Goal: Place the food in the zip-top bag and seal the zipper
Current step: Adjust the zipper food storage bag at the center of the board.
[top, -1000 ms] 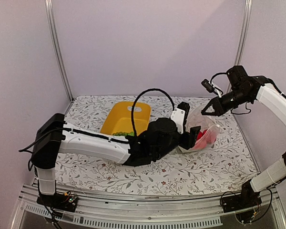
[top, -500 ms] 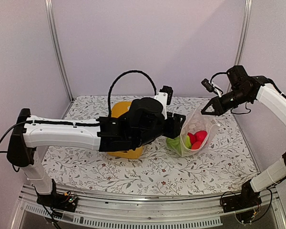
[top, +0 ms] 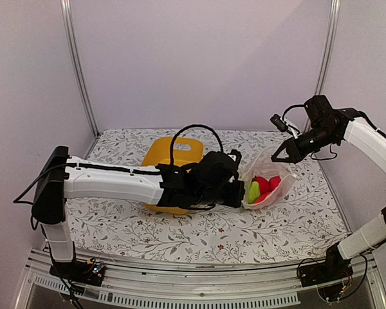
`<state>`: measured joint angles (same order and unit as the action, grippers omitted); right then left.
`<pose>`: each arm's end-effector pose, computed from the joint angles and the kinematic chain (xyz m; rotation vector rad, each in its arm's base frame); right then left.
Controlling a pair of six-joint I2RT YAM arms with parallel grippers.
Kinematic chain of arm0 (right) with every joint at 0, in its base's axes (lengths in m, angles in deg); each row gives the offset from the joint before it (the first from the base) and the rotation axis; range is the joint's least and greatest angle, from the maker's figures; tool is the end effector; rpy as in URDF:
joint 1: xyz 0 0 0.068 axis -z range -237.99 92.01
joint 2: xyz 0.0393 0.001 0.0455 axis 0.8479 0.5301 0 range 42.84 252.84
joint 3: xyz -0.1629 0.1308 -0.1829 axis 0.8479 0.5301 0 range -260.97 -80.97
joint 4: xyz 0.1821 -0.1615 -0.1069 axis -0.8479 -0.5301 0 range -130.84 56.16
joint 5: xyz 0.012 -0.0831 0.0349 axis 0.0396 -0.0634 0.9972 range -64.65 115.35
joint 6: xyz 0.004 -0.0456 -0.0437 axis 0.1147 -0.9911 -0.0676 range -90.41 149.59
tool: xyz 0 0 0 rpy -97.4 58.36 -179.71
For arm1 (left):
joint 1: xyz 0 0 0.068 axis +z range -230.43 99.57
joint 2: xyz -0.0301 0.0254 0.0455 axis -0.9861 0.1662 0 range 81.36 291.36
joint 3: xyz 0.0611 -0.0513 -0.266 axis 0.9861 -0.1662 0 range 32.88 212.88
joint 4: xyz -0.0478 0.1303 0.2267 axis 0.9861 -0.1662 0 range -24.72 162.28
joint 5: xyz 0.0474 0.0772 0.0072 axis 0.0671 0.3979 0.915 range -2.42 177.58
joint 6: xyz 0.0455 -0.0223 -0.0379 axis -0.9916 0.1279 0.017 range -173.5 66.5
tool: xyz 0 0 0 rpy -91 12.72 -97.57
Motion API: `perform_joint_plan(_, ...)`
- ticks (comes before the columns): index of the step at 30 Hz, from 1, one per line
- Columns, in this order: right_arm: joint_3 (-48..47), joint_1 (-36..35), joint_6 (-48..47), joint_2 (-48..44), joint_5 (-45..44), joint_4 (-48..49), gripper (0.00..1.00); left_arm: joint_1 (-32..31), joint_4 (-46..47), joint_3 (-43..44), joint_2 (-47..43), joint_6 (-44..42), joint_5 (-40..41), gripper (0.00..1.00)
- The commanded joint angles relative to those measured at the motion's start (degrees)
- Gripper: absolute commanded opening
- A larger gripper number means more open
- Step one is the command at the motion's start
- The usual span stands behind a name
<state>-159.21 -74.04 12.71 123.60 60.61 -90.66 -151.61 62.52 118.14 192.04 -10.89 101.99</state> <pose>0.2679 0.1063 0.3303 -0.9164 2.3331 0.7886 0.1616 -0.4364 0.2425 0.4194 2.2555 -0.8364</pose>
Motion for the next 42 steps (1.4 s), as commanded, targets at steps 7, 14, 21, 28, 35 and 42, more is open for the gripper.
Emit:
perform_joint_plan(7,1.29,0.19,-8.22,-4.12,-6.91,-0.09,0.13,2.46,7.27,0.79,-4.45,-1.40,3.41,0.00)
perform_joint_plan(14,0.12,0.02,-8.79,-7.79,-9.50,1.76,0.05,1.59,17.45,-2.96,-7.90,-2.24,11.89,0.00)
perform_joint_plan(21,1.84,-0.18,-7.39,-7.06,-11.45,4.39,0.00,2.35,16.09,4.09,-1.99,-6.01,10.01,0.00)
perform_joint_plan(28,-2.28,-0.16,-4.80,-4.54,-13.66,7.03,0.00,6.71,12.79,5.28,-3.28,-16.06,0.75,0.22)
perform_joint_plan(35,-0.37,-0.26,-3.60,0.12,-7.73,8.59,0.00,9.47,8.56,2.57,-5.46,-19.42,-6.19,0.46)
perform_joint_plan(42,1.04,-0.24,-4.79,0.11,-5.79,8.87,0.00,10.60,-3.60,-5.09,-16.91,-22.69,4.50,0.71)
